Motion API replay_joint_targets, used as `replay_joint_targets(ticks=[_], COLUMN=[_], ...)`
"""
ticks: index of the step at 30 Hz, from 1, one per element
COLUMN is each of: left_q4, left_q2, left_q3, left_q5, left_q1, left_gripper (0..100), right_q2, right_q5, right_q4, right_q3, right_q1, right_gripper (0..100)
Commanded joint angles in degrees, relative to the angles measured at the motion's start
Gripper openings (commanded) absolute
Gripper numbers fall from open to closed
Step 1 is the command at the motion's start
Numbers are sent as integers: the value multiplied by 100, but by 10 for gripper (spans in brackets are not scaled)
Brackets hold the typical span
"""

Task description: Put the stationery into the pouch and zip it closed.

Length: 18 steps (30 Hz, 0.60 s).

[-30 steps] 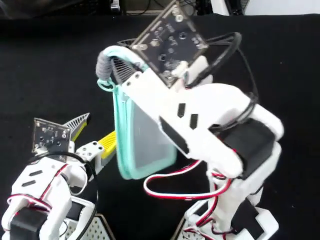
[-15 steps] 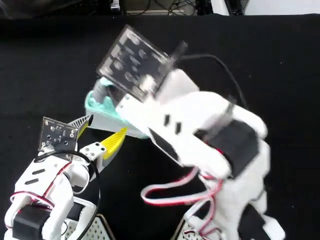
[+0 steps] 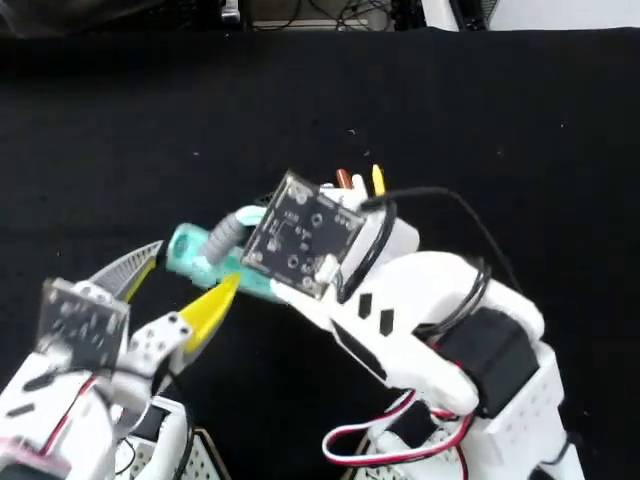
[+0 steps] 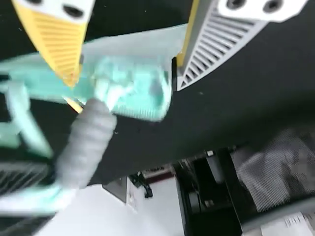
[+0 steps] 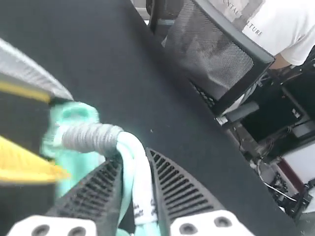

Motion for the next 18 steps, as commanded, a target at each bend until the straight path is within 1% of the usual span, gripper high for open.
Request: replay_joint_targets(ticks=[1, 7, 9, 13, 18], left_q4=[273, 360, 334, 237, 255], left_q2=[18, 18, 35, 229, 651], left_q3=[-673, -840, -804, -743, -690], left_q5=[-158, -352, -413, -659, -659], left_q1=[40, 22, -251, -866, -954], left_gripper=[306, 306, 306, 306, 306], right_q2=[-391, -453, -462, -462, -435], right_q5=[176, 211, 334, 343, 343], right_q4=[-220, -273, -229, -229, -264], right_q3=[435, 497, 505, 505, 505], right_q1=[-26, 580, 633, 642, 642], right_gripper=[11, 11, 11, 11, 11])
